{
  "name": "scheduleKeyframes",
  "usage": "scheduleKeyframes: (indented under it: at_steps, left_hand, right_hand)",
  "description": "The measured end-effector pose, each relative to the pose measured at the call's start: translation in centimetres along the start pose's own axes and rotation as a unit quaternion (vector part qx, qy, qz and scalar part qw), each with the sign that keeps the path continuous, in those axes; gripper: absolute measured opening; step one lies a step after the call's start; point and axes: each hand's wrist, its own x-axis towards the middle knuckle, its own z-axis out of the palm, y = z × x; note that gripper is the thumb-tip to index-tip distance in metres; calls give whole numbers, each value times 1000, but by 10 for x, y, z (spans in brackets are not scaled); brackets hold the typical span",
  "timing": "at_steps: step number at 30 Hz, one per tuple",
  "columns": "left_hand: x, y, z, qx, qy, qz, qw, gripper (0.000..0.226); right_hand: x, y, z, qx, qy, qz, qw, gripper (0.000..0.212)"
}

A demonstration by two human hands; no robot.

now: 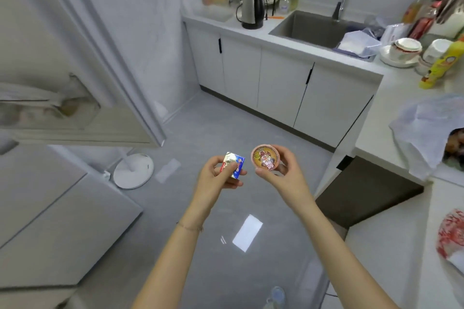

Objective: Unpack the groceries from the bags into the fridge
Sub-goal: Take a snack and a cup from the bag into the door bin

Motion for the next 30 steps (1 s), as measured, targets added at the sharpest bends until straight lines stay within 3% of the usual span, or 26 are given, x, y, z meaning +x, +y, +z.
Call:
scheduleKeyframes:
  at_steps: [16, 24, 30]
  left_hand:
    - [-79, 29, -289, 17, 74, 89, 993, 20]
    - [-84, 68, -385, 14, 134, 150, 979, 17]
    - [-62, 118, -418, 37, 190, 254, 948, 15]
  right_hand:
    - [-50, -77, 264, -1, -87, -76, 993, 52]
    - [-39, -135, 335, 7, -109, -129, 986, 53]
    - [-3, -181, 367, 6, -111, -205, 972, 52]
